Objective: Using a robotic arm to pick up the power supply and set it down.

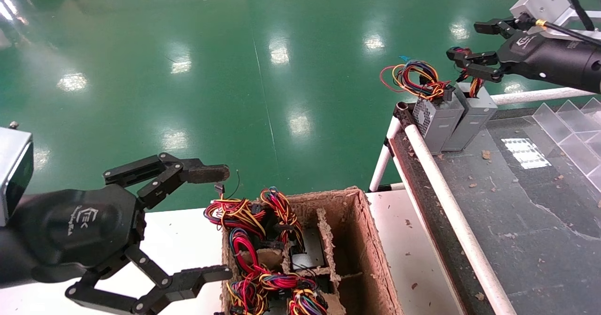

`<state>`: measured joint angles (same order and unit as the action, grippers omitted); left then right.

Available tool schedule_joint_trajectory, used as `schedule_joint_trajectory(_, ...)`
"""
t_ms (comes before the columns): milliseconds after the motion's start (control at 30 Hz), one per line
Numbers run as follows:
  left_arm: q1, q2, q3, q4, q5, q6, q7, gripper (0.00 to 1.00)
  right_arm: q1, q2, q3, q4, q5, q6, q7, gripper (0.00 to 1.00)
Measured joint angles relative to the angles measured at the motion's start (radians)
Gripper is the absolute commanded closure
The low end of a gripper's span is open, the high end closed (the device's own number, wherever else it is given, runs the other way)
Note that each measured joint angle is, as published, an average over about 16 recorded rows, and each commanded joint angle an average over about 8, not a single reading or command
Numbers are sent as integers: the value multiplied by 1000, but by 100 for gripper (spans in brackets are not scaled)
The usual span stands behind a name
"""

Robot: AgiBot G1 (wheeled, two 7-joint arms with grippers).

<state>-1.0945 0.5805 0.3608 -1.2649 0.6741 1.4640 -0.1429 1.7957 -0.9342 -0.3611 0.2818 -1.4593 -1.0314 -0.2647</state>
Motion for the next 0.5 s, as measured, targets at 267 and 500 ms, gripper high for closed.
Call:
schedule_joint_trajectory(267,0,0,0,0,0,0,0,0,36,9,31,-93,60,-102,56,0)
schedule_joint_trajectory(500,0,0,0,0,0,0,0,0,13,33,61,-83,137,-168,97,0)
